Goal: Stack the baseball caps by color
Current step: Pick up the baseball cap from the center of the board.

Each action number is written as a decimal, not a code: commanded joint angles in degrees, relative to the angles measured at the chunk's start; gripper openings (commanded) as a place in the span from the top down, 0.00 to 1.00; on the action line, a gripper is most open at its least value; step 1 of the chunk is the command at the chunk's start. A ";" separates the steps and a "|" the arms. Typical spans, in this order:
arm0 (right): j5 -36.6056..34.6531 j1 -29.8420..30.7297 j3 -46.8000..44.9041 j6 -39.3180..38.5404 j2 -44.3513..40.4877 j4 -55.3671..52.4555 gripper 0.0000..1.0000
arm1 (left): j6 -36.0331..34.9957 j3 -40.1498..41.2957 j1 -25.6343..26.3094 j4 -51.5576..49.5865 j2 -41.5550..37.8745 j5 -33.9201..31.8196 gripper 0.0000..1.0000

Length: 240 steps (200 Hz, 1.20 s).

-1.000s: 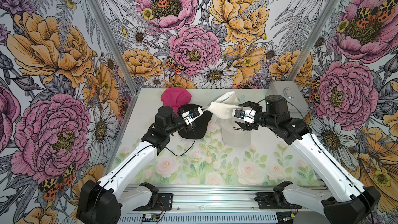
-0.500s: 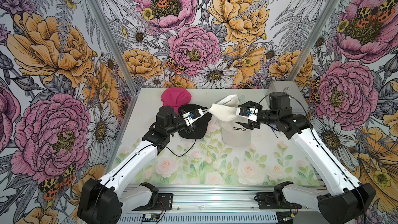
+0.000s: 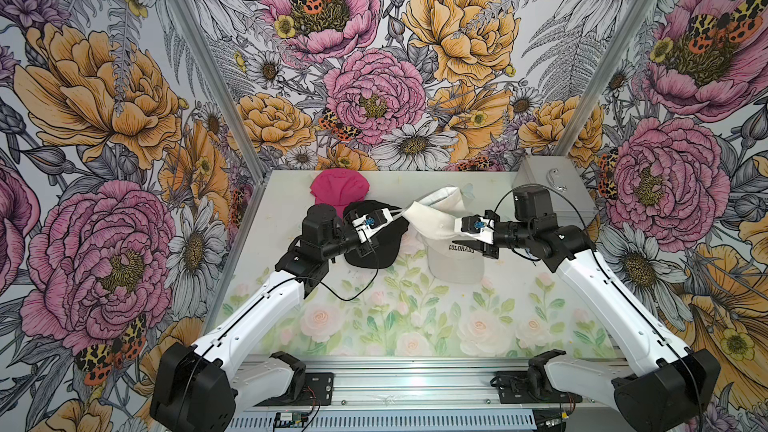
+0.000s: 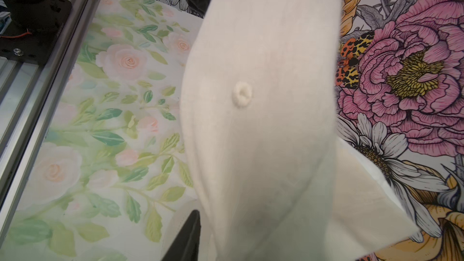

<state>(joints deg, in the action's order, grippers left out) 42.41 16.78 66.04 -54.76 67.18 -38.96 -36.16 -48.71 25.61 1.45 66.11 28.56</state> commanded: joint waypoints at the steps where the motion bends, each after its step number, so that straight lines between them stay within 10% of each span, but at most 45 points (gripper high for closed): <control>1: 5.39 -0.36 0.14 0.92 -3.20 -0.14 0.69 | 1.38 -2.10 0.26 0.93 0.34 -2.25 1.00; 143: -1.44 2.21 0.49 4.56 -3.06 -0.08 1.00 | 1.33 -2.09 0.87 1.45 0.41 -6.88 1.00; 175: -11.92 5.91 2.88 4.88 -3.16 -4.59 1.00 | 0.25 -0.95 0.39 1.50 -2.00 -10.91 0.32; 240: -20.68 16.99 5.52 8.34 -3.31 -13.20 1.00 | 3.07 -7.15 2.68 -14.98 -8.86 8.62 0.20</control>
<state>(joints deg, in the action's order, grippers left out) 25.91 30.89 69.01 -48.90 64.53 -48.49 -32.86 -50.52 25.28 -1.15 55.88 27.22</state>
